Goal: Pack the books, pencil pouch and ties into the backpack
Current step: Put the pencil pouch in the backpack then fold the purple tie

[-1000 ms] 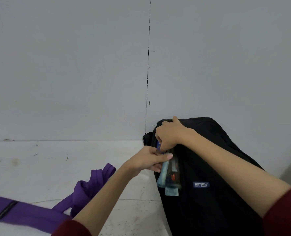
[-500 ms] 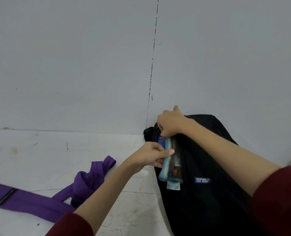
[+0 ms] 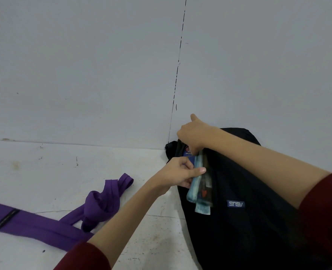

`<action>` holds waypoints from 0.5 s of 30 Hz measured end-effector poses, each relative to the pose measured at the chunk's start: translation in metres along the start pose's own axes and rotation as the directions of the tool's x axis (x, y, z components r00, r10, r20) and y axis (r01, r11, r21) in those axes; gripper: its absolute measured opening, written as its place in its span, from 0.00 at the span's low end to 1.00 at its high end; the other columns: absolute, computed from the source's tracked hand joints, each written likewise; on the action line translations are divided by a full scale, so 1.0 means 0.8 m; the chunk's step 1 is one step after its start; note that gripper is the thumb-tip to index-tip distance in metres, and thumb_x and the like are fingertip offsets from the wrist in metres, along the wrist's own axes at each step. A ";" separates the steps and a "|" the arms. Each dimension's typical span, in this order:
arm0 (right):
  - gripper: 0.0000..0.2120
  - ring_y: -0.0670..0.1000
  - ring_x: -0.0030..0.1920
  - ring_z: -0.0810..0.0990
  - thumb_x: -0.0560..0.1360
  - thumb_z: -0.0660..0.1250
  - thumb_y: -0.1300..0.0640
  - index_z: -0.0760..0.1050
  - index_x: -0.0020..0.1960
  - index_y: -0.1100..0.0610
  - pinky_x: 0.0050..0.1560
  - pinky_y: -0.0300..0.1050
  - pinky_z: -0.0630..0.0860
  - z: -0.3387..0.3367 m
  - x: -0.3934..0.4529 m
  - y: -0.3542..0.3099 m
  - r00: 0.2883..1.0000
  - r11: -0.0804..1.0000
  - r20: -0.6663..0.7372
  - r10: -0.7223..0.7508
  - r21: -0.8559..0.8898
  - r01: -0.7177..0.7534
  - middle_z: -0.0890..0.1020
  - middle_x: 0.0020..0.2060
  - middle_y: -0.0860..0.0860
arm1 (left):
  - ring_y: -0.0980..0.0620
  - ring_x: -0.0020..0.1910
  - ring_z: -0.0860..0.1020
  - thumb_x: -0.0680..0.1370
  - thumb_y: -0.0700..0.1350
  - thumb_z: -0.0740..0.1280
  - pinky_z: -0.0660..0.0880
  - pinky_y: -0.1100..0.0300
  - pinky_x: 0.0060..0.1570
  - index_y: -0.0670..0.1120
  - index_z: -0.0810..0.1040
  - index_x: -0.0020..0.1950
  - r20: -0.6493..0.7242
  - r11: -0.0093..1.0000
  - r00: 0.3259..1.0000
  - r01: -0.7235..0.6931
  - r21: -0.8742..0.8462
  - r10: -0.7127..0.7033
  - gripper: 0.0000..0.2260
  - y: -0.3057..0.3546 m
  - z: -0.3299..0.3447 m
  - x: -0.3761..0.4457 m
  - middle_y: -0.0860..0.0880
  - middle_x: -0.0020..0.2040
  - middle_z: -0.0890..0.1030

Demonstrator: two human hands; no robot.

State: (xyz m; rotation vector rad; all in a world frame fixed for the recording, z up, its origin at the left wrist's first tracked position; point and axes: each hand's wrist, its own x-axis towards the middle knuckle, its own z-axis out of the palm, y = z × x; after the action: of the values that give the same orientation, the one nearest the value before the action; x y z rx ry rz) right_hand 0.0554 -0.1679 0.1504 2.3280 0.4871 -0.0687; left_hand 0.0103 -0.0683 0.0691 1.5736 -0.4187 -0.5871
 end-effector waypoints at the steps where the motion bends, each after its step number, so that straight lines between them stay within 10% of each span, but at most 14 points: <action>1: 0.19 0.47 0.30 0.65 0.71 0.67 0.57 0.56 0.34 0.56 0.62 0.51 0.60 -0.001 0.000 0.004 1.000 1.000 -0.003 -0.004 0.022 0.004 0.64 0.32 0.48 | 0.60 0.28 0.79 0.75 0.44 0.70 0.74 0.68 0.29 0.44 0.69 0.40 -0.005 1.000 1.000 -0.006 0.005 0.006 0.11 0.000 0.000 0.001 0.50 0.34 0.79; 15: 0.08 0.49 0.60 0.70 0.75 0.65 0.52 0.81 0.52 0.50 0.59 0.51 0.62 0.026 -0.015 0.053 0.993 0.817 -0.026 0.114 0.571 -0.079 0.74 0.46 0.44 | 0.59 0.33 0.81 0.78 0.53 0.63 0.77 0.67 0.33 0.41 0.77 0.50 -0.100 0.999 0.995 0.000 -0.051 -0.005 0.15 0.002 -0.002 0.016 0.49 0.40 0.81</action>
State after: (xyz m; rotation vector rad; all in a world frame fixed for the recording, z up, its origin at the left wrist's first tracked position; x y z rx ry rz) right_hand 0.0621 -0.2138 0.1656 2.9520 0.4130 -0.1099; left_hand 0.0213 -0.0745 0.0690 1.5478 -0.3238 -0.5143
